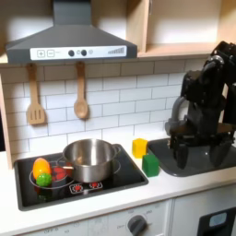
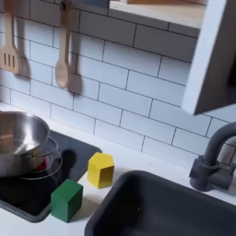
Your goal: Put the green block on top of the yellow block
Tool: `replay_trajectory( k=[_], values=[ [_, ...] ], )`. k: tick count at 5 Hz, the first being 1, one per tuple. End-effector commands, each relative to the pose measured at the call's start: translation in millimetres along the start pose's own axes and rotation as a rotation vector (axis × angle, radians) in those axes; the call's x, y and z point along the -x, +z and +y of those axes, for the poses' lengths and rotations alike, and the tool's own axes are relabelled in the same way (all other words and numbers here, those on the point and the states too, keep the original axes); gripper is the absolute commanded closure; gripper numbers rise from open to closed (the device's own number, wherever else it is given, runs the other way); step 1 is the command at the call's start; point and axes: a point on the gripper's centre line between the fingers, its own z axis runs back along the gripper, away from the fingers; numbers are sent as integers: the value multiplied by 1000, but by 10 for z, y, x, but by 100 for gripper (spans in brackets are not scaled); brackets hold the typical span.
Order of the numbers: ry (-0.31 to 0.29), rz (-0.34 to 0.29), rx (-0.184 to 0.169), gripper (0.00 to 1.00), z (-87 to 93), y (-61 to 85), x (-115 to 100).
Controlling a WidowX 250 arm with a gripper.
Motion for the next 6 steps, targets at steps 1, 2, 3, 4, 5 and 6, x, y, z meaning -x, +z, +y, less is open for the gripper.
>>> replay_trajectory(
  k=[1, 2, 3, 4, 5, 6],
  values=[
    [-113, 17, 10, 0, 166, -48, -34],
    [-195, 31, 43, 0, 341, -108, -73],
    [-285, 48, 93, 0, 386, -122, -94],
    [-370, 55, 164, 0, 383, -119, -107],
    [-309, 31, 218, 0, 387, -92, -141],
    [-359, 73, 280, 0, 308, -121, -118]
  ],
)
